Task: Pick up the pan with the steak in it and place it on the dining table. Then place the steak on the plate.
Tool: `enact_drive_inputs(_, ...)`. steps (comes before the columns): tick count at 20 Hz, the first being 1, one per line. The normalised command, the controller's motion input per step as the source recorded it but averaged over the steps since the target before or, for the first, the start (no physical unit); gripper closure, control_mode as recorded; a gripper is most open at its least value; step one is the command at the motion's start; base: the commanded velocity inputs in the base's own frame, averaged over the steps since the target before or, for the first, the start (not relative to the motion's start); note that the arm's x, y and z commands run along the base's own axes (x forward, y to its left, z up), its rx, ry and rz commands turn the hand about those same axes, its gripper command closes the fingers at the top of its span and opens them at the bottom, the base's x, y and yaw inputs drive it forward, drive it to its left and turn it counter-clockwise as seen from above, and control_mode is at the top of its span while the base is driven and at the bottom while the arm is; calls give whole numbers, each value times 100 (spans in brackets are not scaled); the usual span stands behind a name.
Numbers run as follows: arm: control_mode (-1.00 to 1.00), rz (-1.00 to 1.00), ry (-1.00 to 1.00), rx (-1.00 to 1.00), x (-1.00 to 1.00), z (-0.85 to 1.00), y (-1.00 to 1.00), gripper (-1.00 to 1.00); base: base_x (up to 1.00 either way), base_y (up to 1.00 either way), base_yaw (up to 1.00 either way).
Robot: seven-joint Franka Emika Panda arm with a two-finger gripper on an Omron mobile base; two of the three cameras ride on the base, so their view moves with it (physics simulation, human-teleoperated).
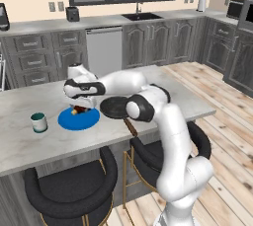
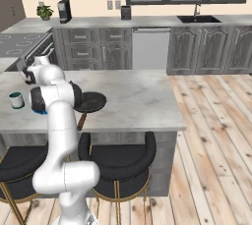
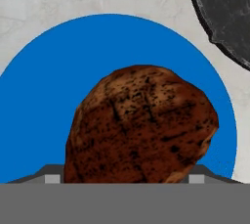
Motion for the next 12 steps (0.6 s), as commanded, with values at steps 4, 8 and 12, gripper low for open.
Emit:
enact_drive_inputs(4, -100, -4, 0, 0, 36, -29, 34, 100, 0, 0, 0)
enact_drive_inputs(8, -100, -2, 0, -1, 22, -21, 20, 100, 0, 0, 0)
enact_drive_inputs(12, -100, 0, 0, -1, 4, -17, 2, 100, 0, 0, 0)
